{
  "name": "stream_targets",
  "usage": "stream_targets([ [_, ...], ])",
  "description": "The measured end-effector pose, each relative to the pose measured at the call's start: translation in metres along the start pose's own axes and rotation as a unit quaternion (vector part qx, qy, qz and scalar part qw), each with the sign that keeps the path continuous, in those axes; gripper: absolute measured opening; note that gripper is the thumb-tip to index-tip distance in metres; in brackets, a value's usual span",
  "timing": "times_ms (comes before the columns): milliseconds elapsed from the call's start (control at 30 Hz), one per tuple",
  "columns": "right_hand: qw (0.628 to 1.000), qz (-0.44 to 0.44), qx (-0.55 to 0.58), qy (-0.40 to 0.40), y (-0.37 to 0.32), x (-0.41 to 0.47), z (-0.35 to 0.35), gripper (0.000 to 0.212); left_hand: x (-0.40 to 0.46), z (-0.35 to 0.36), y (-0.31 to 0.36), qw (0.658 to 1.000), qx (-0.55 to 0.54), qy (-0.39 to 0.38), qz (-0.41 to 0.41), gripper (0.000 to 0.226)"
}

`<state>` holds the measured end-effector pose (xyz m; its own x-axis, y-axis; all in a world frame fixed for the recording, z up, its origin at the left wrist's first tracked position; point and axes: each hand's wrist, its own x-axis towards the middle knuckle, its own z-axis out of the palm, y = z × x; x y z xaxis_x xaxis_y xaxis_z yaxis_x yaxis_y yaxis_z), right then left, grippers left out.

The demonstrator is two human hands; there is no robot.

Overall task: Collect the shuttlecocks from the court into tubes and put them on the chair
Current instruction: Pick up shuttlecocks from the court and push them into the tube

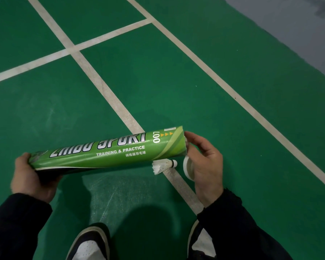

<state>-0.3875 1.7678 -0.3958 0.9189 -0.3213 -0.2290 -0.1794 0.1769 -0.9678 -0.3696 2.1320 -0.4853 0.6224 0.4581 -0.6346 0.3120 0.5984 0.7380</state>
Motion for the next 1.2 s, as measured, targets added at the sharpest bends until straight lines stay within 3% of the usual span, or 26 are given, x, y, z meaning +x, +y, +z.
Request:
stream_targets([
  [167, 0.998, 0.02, 0.037, -0.054, -0.001, 0.001, -0.004, 0.02, 0.007, -0.006, 0.005, 1.0, -0.013, 0.002, 0.004, 0.026],
  [267, 0.995, 0.02, 0.07, -0.073, -0.002, 0.003, -0.004, 0.031, 0.01, -0.008, 0.005, 1.0, -0.002, 0.004, 0.006, 0.027],
  [467, 0.994, 0.0, 0.065, -0.089, -0.001, 0.007, -0.009, 0.023, 0.008, -0.006, 0.005, 1.0, 0.012, 0.003, 0.008, 0.027],
  [900, 0.997, 0.003, -0.012, -0.072, 0.009, 0.007, -0.015, 0.018, 0.002, -0.016, -0.007, 0.999, 0.023, -0.001, -0.026, 0.025],
  [1067, 0.989, 0.012, -0.075, -0.127, 0.016, 0.002, -0.02, 0.03, 0.007, -0.017, 0.004, 1.0, 0.024, 0.0, -0.019, 0.026],
  [1200, 0.987, 0.009, -0.054, -0.154, 0.011, -0.005, -0.023, 0.019, 0.011, -0.015, 0.006, 0.999, 0.035, 0.005, -0.038, 0.024],
])
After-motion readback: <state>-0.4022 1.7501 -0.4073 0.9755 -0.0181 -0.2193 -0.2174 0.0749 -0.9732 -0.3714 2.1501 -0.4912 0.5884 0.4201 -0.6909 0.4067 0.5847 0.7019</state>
